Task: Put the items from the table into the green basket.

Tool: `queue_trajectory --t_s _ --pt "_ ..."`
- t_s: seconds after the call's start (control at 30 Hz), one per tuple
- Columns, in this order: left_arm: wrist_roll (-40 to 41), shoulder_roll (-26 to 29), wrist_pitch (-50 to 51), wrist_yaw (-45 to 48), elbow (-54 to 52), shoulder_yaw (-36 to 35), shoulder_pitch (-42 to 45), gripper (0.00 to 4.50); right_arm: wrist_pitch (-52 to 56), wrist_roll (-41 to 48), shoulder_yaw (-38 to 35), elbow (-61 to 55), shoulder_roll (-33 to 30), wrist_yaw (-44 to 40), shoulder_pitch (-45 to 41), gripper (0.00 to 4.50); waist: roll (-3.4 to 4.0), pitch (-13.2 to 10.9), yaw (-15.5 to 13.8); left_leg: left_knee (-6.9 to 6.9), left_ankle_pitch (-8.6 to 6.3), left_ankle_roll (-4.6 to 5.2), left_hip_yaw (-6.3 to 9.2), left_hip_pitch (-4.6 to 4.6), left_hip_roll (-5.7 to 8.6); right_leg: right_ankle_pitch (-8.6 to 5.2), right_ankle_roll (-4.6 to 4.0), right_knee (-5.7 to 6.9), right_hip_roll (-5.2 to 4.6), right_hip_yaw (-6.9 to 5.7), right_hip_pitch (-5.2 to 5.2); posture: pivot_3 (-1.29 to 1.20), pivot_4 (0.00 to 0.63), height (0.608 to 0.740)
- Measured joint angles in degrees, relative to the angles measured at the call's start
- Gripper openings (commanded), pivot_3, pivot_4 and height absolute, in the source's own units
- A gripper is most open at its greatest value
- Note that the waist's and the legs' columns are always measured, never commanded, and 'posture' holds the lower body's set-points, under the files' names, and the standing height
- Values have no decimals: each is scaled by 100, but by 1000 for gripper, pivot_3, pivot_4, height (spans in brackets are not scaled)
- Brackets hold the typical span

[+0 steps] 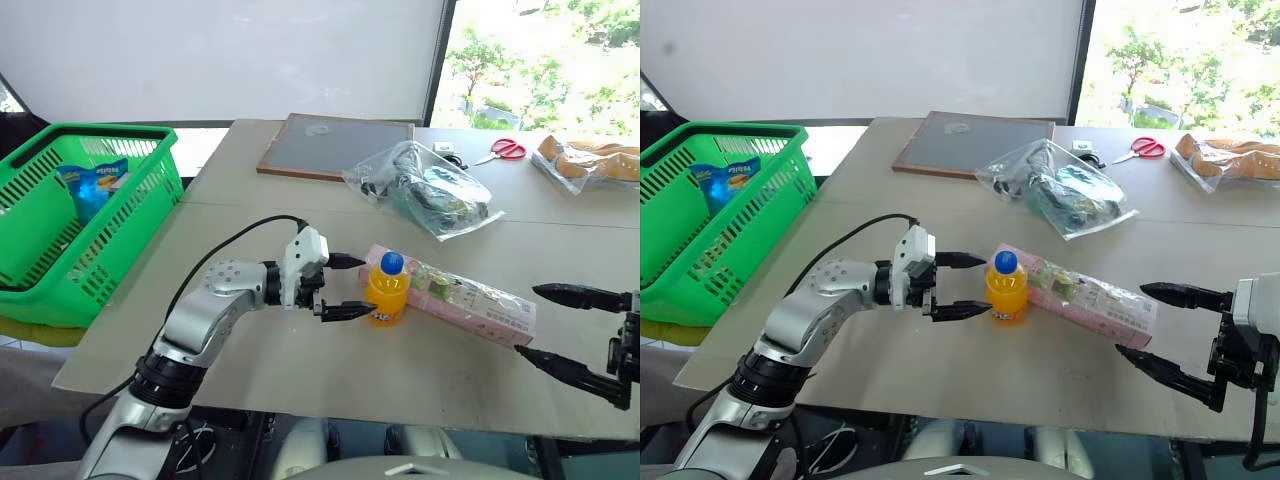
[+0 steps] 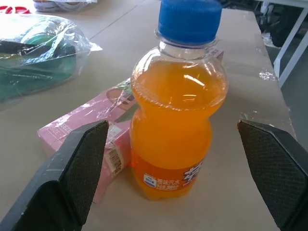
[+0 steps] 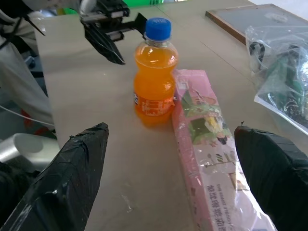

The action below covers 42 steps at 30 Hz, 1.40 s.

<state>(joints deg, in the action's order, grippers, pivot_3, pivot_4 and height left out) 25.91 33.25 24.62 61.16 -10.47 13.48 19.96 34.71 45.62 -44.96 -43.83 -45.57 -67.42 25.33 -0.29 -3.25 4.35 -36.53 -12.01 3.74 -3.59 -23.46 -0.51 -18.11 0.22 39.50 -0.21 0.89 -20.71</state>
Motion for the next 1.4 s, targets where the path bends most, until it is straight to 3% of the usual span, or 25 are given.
queue_trajectory --t_s 0.47,0.77,0.8,0.9,1.03,1.23,1.4 --pt "-620 -488 -275 104 641 307 161 4500 -267 4 397 151 -230 149 -206 4445 -11 -7 -10 5 0 0 1 -5 0 3 -4 -11 -1 0 -2 -242 52 740" --pt "-780 -706 -419 278 1012 439 438 4500 -413 14 1138 1114 -788 -182 -1325 4445 -17 -11 135 5 0 1 0 -10 0 9 -13 -14 1 0 -5 -248 47 740" --pt "-781 -703 -417 313 1049 449 467 3945 -413 22 1181 1267 -886 -240 -1515 4500 -17 -11 145 5 0 1 0 -10 0 9 -12 -14 2 0 -5 -246 47 740" --pt "-777 -706 -431 401 1112 457 501 2949 -415 30 1320 1505 -1036 -368 -1843 4500 -18 -11 139 5 0 1 1 -9 0 8 -11 -14 3 0 -4 -240 47 740" --pt "-761 -713 -461 420 1109 436 491 2906 -417 28 1634 1691 -1051 -441 -2209 4500 -18 -11 139 4 0 1 1 -10 0 9 -10 -14 2 0 -4 -214 44 740" --pt "138 -514 506 40 613 -603 403 2906 -326 16 2288 2054 -1044 -307 -3130 4500 -34 -27 155 4 0 0 2 -16 -4 11 -13 -7 2 0 -16 -110 36 740" --pt "572 -104 1113 -694 199 -1732 399 2906 -380 -273 3018 2832 -603 119 -4594 4500 -41 -31 31 5 1 -1 6 -18 -4 13 -15 -5 2 -5 -17 -15 24 740"
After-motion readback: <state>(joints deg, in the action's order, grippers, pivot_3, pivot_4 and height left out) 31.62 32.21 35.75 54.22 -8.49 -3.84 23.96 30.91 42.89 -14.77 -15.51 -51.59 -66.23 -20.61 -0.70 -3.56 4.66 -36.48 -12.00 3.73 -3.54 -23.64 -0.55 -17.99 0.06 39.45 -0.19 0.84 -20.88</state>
